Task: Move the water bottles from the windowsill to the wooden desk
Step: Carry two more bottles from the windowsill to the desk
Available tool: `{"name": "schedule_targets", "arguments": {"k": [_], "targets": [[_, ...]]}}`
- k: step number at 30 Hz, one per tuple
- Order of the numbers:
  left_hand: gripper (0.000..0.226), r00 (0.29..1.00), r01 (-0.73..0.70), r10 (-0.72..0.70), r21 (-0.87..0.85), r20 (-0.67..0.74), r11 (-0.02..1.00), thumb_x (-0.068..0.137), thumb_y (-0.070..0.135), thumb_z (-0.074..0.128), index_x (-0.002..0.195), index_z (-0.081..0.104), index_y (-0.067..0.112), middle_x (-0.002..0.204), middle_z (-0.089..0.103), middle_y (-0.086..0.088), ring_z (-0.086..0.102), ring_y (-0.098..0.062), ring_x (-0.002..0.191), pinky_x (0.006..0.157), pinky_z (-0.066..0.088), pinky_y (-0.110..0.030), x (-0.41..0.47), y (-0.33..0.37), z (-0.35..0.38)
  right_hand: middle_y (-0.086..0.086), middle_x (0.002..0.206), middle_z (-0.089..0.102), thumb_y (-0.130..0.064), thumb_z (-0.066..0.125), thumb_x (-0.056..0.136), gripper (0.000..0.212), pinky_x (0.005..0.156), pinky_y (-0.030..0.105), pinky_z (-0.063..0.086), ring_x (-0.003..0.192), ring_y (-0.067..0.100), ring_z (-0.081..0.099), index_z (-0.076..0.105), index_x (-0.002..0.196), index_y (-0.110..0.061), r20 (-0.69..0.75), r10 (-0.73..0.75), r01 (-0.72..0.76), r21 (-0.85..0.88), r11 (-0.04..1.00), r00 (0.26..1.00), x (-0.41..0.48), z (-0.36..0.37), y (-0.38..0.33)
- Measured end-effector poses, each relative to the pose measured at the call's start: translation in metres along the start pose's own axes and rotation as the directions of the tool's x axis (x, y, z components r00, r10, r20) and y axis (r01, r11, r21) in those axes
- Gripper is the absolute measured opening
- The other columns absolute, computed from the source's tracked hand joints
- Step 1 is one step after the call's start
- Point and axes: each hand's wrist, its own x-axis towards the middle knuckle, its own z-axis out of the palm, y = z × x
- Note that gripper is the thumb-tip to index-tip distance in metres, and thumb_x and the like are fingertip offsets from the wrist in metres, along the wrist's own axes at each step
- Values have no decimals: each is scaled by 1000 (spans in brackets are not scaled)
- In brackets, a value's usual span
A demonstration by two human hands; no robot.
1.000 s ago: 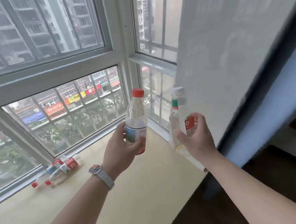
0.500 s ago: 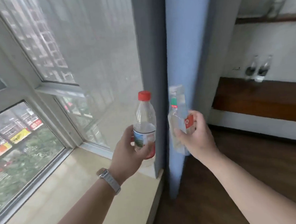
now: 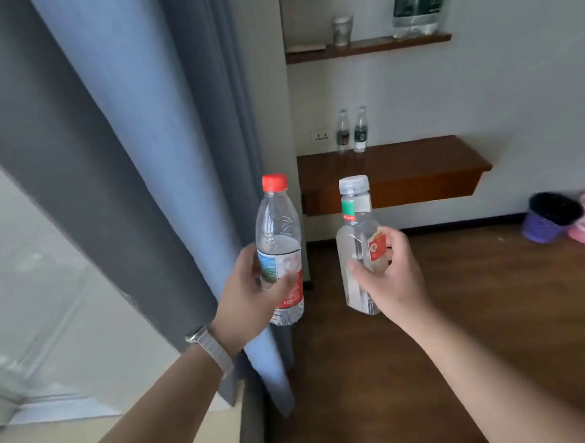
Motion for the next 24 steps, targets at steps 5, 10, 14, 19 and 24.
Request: {"name": "schedule_targets", "arguments": {"k": [5, 10, 14, 19, 24], "targets": [[62, 994, 7, 2, -89, 105, 996, 77, 54, 75, 127, 51, 26, 116, 68, 13, 67, -6, 104, 89, 57, -32, 34, -2, 34, -11, 119, 53, -32, 76, 81, 61, 66, 9, 47, 101, -2, 56, 37, 127, -36, -95, 80, -87, -66, 994, 992, 10, -25, 20], [65, 976, -11, 32, -96, 214, 995, 75, 53, 71, 131, 47, 29, 120, 64, 17, 66, -5, 106, 90, 56, -26, 76, -13, 57, -10, 118, 55, -29, 76, 81, 59, 66, 8, 43, 98, -4, 56, 39, 126, -35, -183, 131, -149, -86, 985, 974, 36, -26, 30], [66, 966, 17, 14, -118, 257, 993, 80, 47, 74, 136, 44, 30, 126, 63, 14, 64, -8, 110, 93, 55, -32, 119, -21, 63, -13, 116, 55, -29, 76, 81, 60, 68, 16, 47, 100, 2, 59, 39, 127, -36, -213, 187, -209, -86, 974, 959, 68, -13, 30], [58, 963, 20, 26, -168, 269, 986, 84, 39, 75, 132, 44, 34, 121, 59, 21, 60, -5, 109, 88, 52, -24, 178, -22, 67, -13, 120, 54, -29, 77, 81, 66, 71, 19, 50, 103, 6, 58, 37, 133, -38, -251, 189, -215, -80, 973, 949, 121, 1, 20], [64, 957, -2, 51, -167, 286, 986, 85, 38, 74, 139, 41, 29, 131, 57, 13, 57, -9, 115, 94, 50, -28, 219, -22, 85, -15, 118, 55, -29, 78, 81, 65, 71, 17, 50, 101, 3, 59, 36, 130, -40, -288, 203, -234, -76, 969, 936, 144, 0, 20]]}}
